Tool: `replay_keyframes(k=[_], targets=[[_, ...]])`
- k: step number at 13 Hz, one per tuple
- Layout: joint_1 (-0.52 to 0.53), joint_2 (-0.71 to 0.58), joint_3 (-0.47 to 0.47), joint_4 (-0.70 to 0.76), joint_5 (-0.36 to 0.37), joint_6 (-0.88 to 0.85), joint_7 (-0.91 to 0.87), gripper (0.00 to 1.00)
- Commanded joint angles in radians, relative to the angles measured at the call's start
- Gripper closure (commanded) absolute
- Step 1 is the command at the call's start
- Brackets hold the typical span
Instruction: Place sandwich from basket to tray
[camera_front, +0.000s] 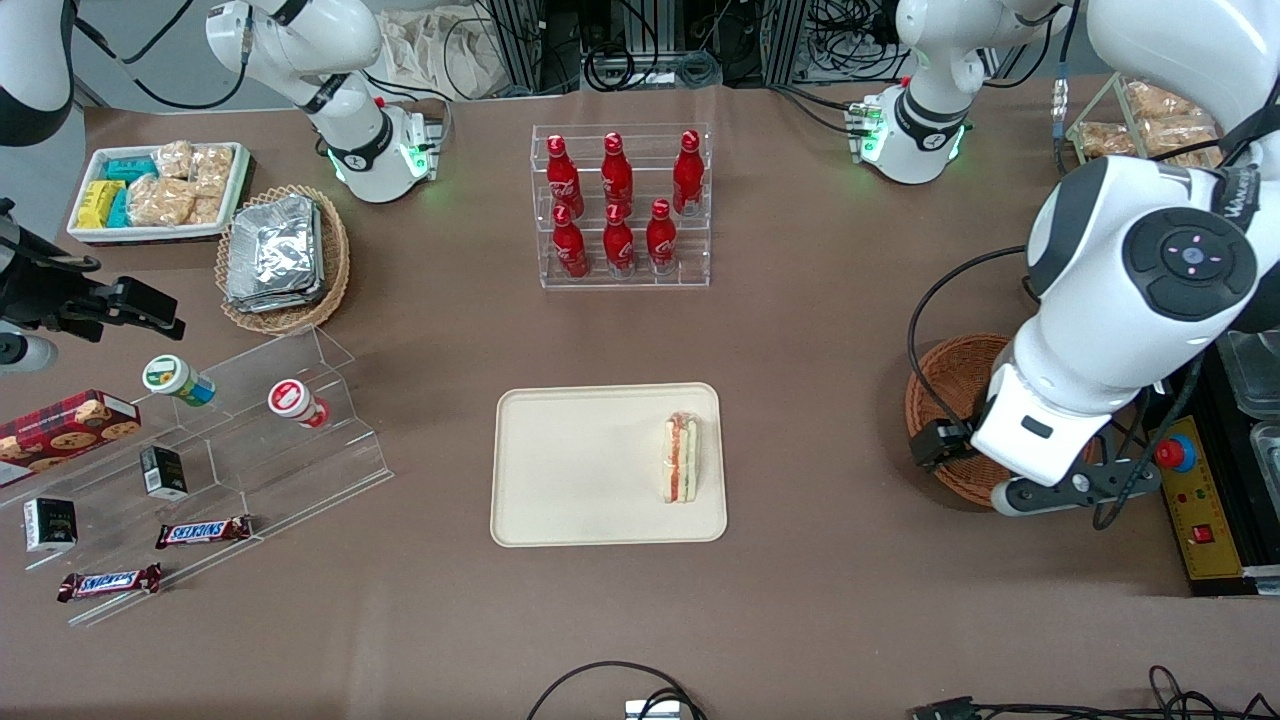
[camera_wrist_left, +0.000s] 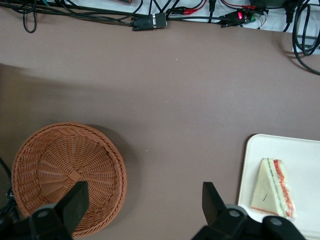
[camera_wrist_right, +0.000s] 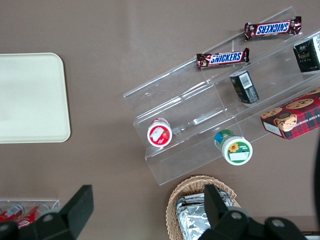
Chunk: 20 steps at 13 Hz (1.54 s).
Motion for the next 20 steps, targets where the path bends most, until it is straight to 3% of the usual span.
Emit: replay_keyframes(k=[1,4,9,11,14,20], targets=[[0.028,-0.032,-0.002,-0.023,-0.045,-0.018,0.043,0.0],[0.04,-0.087,0.032,-0.076,-0.086,-0.016,0.165,0.0],[-0.005,-0.25,0.248,-0.205,-0.253,-0.016,0.389,0.0],[-0.047,-0.319,0.328,-0.272,-0.263,-0.018,0.452,0.0],[-0.047,-0.401,0.371,-0.32,-0.258,-0.077,0.544,0.0],[-0.036,-0.524,0.38,-0.41,-0.252,-0.121,0.596,0.0]])
